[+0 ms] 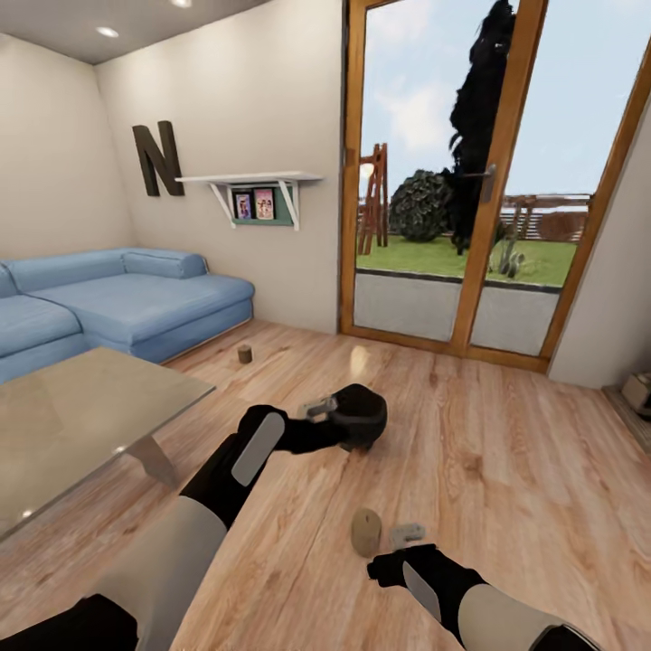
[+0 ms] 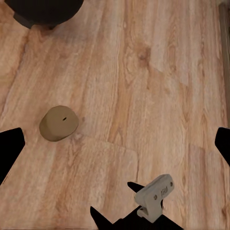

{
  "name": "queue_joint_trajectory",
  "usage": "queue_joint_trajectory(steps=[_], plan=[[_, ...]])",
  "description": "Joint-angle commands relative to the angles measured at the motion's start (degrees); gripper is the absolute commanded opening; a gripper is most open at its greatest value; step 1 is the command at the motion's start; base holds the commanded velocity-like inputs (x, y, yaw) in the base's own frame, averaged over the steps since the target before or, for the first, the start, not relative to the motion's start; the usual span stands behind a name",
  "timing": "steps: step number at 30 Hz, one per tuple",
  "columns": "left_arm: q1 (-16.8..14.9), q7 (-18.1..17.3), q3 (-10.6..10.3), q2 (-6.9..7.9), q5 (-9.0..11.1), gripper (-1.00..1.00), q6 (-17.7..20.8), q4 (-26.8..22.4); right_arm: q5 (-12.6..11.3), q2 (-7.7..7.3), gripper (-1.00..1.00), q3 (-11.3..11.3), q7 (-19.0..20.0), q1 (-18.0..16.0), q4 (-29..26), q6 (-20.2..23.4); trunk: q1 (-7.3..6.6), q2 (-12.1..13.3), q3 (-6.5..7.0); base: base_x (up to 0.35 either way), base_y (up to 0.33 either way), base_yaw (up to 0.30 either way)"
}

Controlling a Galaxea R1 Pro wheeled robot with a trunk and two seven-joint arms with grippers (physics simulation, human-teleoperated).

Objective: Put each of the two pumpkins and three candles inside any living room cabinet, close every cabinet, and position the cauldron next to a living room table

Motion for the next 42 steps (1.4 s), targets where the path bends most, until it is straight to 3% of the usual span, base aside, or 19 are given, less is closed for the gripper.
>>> queue_joint_trajectory(steps=[1,9,24,27,30,32,38,42], plan=[[0.0,0.6,-0.7,-0.06,0.6,1.0,0.0,0.4,-0.4,-0.03,1.0,0.4,-0.2,0.0,-0.1,0.3,-0.01,0.0,-0.08,0.0,0.0,0.283],[0.0,0.5,-2.8,-0.38,0.6,1.0,-0.1,1.4,-0.9,-0.03,1.0,0.1,-0.2,0.0,-0.1,0.1,-0.01,0.0,-0.37,0.061,0.0,0.249],[0.0,0.5,-2.9,-0.89,0.6,1.0,-0.1,1.5,-1.0,-0.03,1.0,-0.3,-0.5,0.0,0.0,-1.4,-0.01,0.0,-0.44,0.272,-0.009,0.019],[-0.1,0.5,-2.9,-0.93,0.6,1.0,-0.1,1.5,-1.0,-0.03,1.0,-1.3,-1.6,0.0,0.0,-1.8,-0.01,0.0,-0.44,0.057,-0.007,0.0],[-0.1,0.5,-2.9,-1.01,0.7,1.0,-0.1,1.6,-1.0,-0.03,1.0,-5.7,-3.6,0.0,0.0,-2.6,-0.01,0.0,-0.44,0.018,-0.002,0.0],[0.0,0.5,-3.0,-1.03,0.7,1.0,-0.1,1.6,-1.0,-0.03,1.0,-7.1,-3.9,0.0,0.0,-3.2,-0.01,0.0,-0.44,0.006,-0.001,0.0],[-0.1,0.4,-3.2,-1.03,0.7,1.0,-2.3,2.6,-0.8,-0.03,1.0,-8.4,-4.2,0.0,0.0,-3.9,-0.01,0.0,-0.44,0.002,0.0,0.0],[0.0,0.4,-5.7,-1.03,0.7,1.0,-3.0,3.2,-0.8,-0.03,1.0,-8.5,-4.2,0.0,0.0,-3.9,-0.01,0.0,-0.44,0.075,-0.028,0.0]])
